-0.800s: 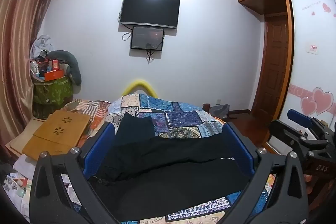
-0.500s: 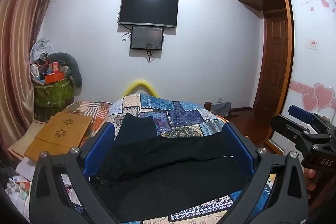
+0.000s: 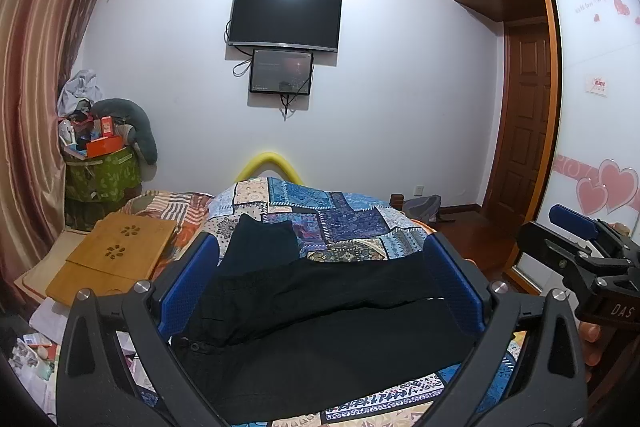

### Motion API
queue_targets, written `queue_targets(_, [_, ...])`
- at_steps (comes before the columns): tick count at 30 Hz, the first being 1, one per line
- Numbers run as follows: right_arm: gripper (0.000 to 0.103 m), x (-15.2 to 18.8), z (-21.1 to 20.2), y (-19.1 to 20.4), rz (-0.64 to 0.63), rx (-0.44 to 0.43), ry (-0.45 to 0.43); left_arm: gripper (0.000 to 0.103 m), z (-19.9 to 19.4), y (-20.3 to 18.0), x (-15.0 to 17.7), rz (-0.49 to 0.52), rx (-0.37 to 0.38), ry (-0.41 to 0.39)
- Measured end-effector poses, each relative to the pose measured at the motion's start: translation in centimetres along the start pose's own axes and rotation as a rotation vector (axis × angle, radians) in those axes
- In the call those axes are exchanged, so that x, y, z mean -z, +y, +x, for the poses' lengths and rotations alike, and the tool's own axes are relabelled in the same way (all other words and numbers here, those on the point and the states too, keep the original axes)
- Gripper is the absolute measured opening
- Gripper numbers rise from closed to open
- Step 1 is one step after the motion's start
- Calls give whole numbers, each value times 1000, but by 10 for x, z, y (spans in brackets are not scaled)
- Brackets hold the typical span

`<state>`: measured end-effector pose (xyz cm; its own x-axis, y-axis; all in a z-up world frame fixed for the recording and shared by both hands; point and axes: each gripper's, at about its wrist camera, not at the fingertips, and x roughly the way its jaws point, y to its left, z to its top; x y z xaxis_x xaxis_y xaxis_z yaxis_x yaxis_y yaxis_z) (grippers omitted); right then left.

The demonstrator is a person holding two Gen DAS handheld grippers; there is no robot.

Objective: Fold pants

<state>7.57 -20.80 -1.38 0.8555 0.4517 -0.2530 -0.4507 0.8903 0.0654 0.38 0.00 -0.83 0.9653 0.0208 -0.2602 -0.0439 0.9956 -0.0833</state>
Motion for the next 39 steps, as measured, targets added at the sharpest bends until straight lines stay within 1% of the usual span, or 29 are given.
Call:
queue_targets(12, [103, 4, 3, 0, 10, -2, 5, 103, 0, -5, -1, 10, -11, -8])
queue_targets(39, [103, 4, -1, 5, 14, -13, 2, 103, -2, -5, -1, 8, -5, -4])
